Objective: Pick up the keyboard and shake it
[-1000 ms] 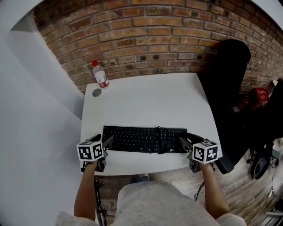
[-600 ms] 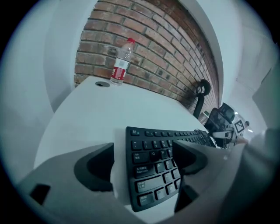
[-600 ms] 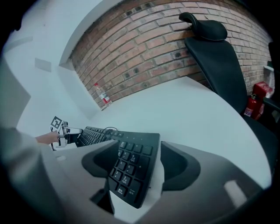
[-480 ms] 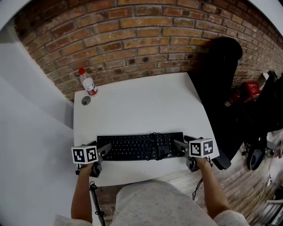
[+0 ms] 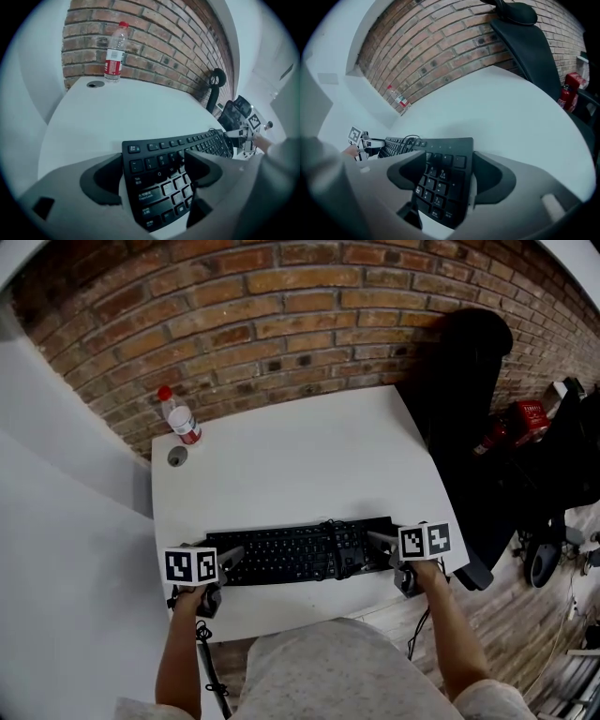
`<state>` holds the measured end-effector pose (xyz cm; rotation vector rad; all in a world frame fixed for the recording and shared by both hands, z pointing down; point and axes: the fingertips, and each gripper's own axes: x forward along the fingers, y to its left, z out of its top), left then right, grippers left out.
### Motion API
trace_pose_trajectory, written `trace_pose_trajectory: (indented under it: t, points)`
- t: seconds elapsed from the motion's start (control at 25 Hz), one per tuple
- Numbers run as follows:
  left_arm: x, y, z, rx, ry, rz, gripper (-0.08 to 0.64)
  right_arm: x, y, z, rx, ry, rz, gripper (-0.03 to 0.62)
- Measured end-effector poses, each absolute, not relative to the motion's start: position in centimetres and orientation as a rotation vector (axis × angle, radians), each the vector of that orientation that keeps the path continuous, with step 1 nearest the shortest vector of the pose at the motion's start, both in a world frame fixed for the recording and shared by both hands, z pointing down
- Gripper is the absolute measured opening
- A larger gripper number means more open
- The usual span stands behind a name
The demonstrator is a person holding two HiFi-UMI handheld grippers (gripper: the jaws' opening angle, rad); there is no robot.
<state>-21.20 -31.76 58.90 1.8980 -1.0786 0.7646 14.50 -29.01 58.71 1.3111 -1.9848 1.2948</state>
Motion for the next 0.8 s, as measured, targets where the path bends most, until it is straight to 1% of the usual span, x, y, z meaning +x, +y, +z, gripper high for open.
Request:
trace_pose_trajectory:
  t: [0.08,0.56,0.8]
  points:
    - [-21.3,-31.9,59.0,1.880,-1.081,0.770,0.402,14.5,-29.1,58.8,1.325,-1.963,1.283,0.319]
    - [-21.5,-32.0,58.8,1.870,-1.087,0.793,0.394,14.5,-29.1,58.8,1.383,-1.907,1.269,0.310]
    - [-21.9,-32.8,57.4,1.919,-1.152,0.770,0.388,14.2,-30.2,57.0,1.425,-1.953,1.174,0.310]
